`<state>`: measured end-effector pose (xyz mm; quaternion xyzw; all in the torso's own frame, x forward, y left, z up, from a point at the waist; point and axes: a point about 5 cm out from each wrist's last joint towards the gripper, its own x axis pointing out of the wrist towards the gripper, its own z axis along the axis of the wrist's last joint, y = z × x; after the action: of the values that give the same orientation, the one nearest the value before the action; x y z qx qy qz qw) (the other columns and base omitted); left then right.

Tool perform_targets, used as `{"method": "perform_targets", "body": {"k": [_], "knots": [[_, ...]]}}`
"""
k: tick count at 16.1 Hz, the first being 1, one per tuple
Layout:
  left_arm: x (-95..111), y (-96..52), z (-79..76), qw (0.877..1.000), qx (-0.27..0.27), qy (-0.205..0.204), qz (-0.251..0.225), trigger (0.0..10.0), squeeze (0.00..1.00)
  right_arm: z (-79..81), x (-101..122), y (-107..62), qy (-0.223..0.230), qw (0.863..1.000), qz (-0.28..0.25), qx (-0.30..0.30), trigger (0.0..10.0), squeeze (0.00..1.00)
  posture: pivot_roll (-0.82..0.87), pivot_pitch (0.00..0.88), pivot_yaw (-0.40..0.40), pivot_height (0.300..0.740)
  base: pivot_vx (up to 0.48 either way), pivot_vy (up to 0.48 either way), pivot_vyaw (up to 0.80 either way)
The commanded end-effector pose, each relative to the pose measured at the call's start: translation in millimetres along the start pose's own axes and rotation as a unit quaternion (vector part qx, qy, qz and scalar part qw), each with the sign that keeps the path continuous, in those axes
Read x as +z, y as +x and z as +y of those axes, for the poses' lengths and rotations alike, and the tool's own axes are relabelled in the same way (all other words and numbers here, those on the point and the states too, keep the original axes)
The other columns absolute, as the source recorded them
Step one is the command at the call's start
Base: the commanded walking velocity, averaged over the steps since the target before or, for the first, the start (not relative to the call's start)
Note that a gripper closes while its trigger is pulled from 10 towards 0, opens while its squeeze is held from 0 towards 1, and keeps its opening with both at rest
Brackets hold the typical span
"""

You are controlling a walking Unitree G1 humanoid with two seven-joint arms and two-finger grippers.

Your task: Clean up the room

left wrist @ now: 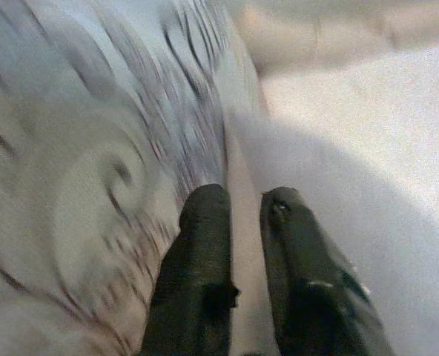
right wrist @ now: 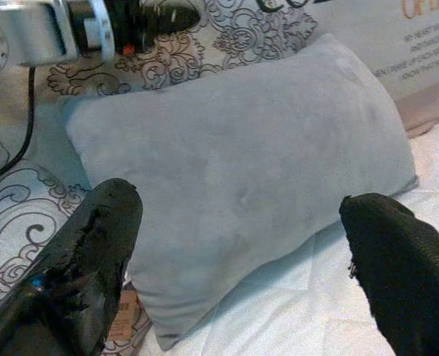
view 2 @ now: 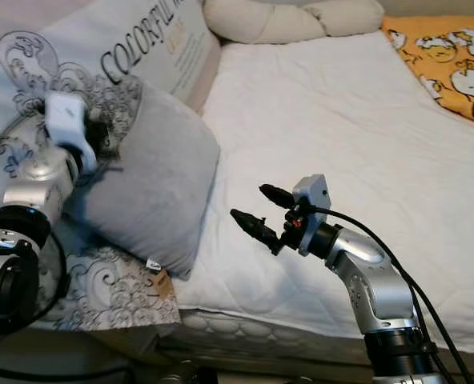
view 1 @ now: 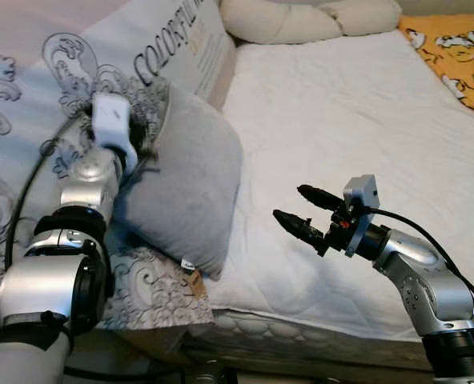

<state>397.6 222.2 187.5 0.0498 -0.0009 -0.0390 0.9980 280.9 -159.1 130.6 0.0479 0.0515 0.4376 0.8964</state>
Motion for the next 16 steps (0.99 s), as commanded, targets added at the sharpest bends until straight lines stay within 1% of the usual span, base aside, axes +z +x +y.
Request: {"method": "perform_targets", "body": {"k": [1,2,3,4,5,6,7,8,9,10,11,12,13,14,15,16], "knots": [[2,-2.9,0.6,1.0,0.003,-0.011,-0.027,10.0,1.0,6.3,1,2.5,-0.004,1.0,0.002,0.015,10.0,1.0,-0.01,0.0,0.148,0.74,0.0,0.0,0.0],[6,-5.4,-6.4,0.998,-0.016,-0.027,-0.058,10.0,1.0,7.2,1,3.4,-0.004,1.0,0.001,0.014,10.0,1.0,-0.01,0.0,0.147,0.74,0.0,0.0,0.0],[11,-10.1,-18.1,0.994,-0.044,-0.056,-0.086,10.0,1.0,7.8,2,4.0,-0.002,1.0,-0.002,0.011,10.0,1.0,-0.01,0.0,0.144,0.74,0.0,0.0,0.0],[16,-16.8,-29.9,0.989,-0.065,-0.076,-0.107,10.0,1.0,8.5,2,4.6,-0.001,1.0,-0.005,0.01,10.0,1.0,-0.01,0.0,0.141,0.74,0.0,0.0,0.0],[18,-22.0,-36.9,0.986,-0.071,-0.091,-0.117,10.0,1.0,8.7,3,4.4,0.0,1.0,-0.007,0.007,10.0,1.0,-0.01,0.0,0.136,0.74,0.0,0.0,0.0],[22,-31.6,-47.9,0.981,-0.08,-0.115,-0.134,10.0,1.0,9.4,3,4.3,0.002,1.0,-0.01,0.002,10.0,1.0,-0.01,0.0,0.136,0.74,0.0,0.0,0.0],[23,-45.8,-60.4,0.975,-0.089,-0.142,-0.144,10.0,1.0,9.6,4,1.8,0.005,1.0,-0.016,-0.016,10.0,1.0,-0.01,0.0,0.123,0.74,0.0,0.0,0.0],[21,-54.9,-67.3,0.974,-0.099,-0.149,-0.138,10.0,1.0,8.8,4,-0.9,0.01,0.999,-0.024,-0.034,10.0,1.0,0.0,0.0,0.108,0.74,0.0,0.0,0.0],[21,-60.6,-70.6,0.973,-0.103,-0.153,-0.139,10.0,1.0,7.8,5,-2.6,0.012,0.998,-0.029,-0.051,10.0,1.0,0.0,0.0,0.106,0.74,0.0,0.0,0.0],[20,-66.5,-72.6,0.97,-0.103,-0.172,-0.136,10.0,1.0,6.6,5,-4.6,0.016,0.997,-0.036,-0.07,10.0,1.0,0.0,0.0,0.103,0.74,0.0,0.0,0.0],[18,-77.5,-71.5,0.963,-0.092,-0.213,-0.134,10.0,1.0,4.9,6,-9.4,0.027,0.991,-0.056,-0.115,10.0,1.0,0.0,0.0,0.087,0.74,0.0,0.0,0.0],[13,-88.1,-64.0,0.958,-0.061,-0.252,-0.119,10.0,1.0,5.1,6,-14.5,0.047,0.983,-0.076,-0.161,10.0,1.0,0.0,0.0,0.076,0.74,0.0,0.0,0.0],[12,-90.4,-61.8,0.96,-0.052,-0.251,-0.115,10.0,1.0,5.2,6,-15.6,0.052,0.981,-0.078,-0.171,10.0,1.0,0.0,0.0,0.076,0.74,0.0,0.0,0.0],[10,-96.0,-56.9,0.965,-0.036,-0.24,-0.103,10.0,1.0,5.8,4,-19.7,0.062,0.973,-0.087,-0.203,10.0,1.0,0.01,0.0,0.057,0.74,0.0,0.0,0.0],[6,-98.2,-53.7,0.975,-0.025,-0.203,-0.082,10.0,1.0,6.8,1,-22.4,0.073,0.968,-0.093,-0.219,10.0,1.0,0.01,0.0,0.053,0.74,0.0,0.0,0.0],[-4,-103.2,-50.3,0.987,-0.018,-0.154,-0.041,10.0,1.0,7.2,-4,-27.9,0.087,0.956,-0.098,-0.263,10.0,1.0,0.02,0.0,0.042,0.74,0.0,0.0,0.0]]}}
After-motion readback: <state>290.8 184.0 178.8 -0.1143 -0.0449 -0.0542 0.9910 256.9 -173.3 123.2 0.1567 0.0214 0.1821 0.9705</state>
